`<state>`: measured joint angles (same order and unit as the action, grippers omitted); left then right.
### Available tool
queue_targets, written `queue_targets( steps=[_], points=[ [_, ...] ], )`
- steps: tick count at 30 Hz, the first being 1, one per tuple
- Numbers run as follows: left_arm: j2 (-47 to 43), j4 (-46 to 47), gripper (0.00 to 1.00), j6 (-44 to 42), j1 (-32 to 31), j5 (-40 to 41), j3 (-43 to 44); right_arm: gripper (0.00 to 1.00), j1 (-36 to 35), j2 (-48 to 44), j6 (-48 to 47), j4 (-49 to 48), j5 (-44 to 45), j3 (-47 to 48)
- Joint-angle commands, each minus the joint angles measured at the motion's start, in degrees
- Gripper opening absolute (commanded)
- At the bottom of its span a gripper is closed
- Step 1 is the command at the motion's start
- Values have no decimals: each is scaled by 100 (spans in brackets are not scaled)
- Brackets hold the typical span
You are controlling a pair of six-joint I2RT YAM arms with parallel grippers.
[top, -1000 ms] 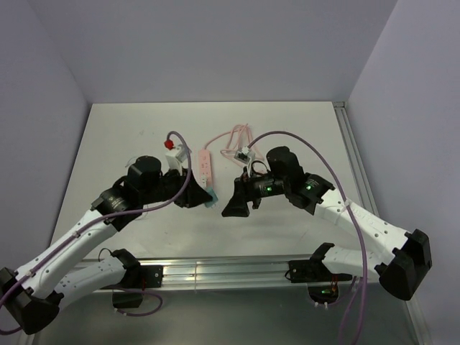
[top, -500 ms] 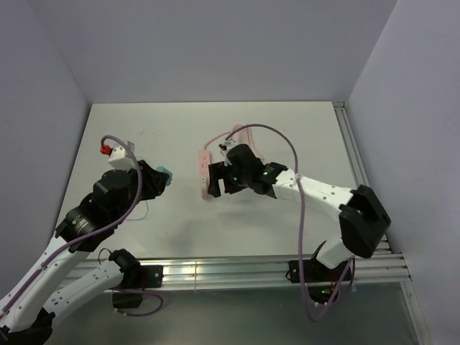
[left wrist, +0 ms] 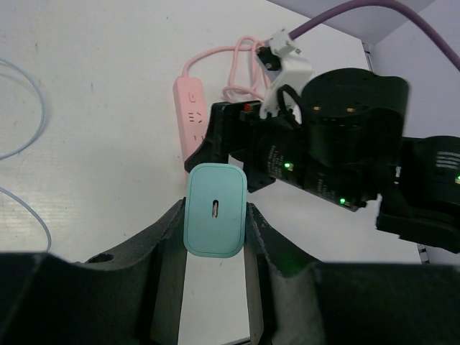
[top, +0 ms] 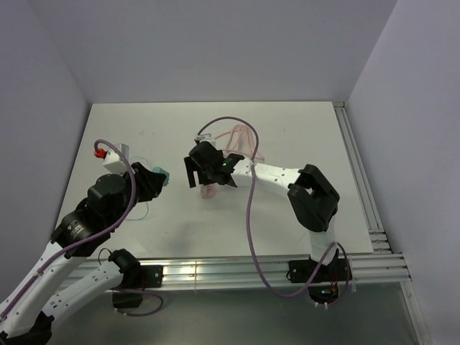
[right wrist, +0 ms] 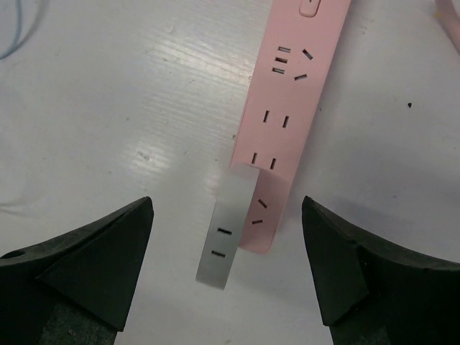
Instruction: Insert the plug
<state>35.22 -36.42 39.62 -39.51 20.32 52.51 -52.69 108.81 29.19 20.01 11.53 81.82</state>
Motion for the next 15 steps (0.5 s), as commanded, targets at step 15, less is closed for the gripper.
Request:
queue_targets(
  steps=[15],
  points=[
    [-244, 320, 0, -121, 13, -203, 13, 83, -145, 1159, 913, 1506, 921, 1284]
  ],
)
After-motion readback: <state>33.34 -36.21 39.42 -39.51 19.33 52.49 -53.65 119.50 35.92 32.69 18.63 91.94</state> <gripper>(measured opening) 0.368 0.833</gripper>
